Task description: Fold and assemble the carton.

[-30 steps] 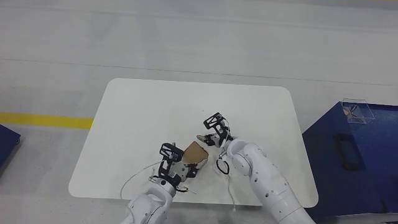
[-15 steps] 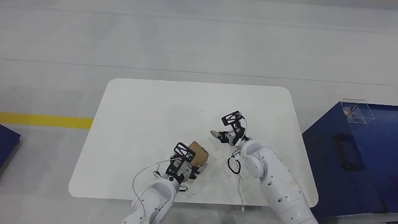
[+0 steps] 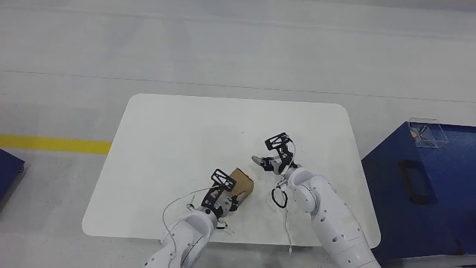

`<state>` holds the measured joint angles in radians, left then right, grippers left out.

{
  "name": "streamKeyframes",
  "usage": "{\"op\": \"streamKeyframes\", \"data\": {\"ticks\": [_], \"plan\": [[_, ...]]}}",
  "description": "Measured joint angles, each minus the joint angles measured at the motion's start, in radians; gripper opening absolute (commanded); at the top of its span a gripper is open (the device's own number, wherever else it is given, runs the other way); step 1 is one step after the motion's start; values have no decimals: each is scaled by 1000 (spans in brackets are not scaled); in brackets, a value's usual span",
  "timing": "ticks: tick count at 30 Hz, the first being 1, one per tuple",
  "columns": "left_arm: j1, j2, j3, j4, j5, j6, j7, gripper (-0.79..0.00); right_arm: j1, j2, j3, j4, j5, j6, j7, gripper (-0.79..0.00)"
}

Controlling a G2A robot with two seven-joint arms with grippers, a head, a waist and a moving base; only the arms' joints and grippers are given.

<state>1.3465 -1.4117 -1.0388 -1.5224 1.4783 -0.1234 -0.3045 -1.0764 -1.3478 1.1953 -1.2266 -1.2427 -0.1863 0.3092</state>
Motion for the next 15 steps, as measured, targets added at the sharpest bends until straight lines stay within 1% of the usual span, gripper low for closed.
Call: {"op": "streamKeyframes", "data": {"ticks": [2, 4, 7, 9, 10, 12, 13, 15], "plan": [[3, -2, -6, -10, -37, 9, -8, -785, -4, 1, 5, -4, 2, 6, -7, 0], [6, -4, -16, -24, -88, 20, -8, -785, -18, 4, 29, -24, 8, 34, -35, 0], [12, -12, -43, -45, -248, 43, -13, -785, -62, 12, 90, -85, 46, 76, -87, 0], [3, -22, -65, -46, -413, 70, -50, -785, -101, 19, 135, -138, 75, 84, -107, 0], [-5, -26, -76, -39, -494, 84, -76, -785, -118, 22, 153, -161, 88, 82, -110, 0], [-36, -34, -95, -10, -683, 98, -168, -785, -153, 27, 183, -207, 123, 52, -98, 0], [-53, -37, -105, 10, -756, 99, -206, -785, -160, 28, 188, -217, 134, 39, -91, 0], [-97, -42, -121, 69, -903, 135, -284, -785, -162, 29, 190, -219, 137, 36, -87, 0]]}}
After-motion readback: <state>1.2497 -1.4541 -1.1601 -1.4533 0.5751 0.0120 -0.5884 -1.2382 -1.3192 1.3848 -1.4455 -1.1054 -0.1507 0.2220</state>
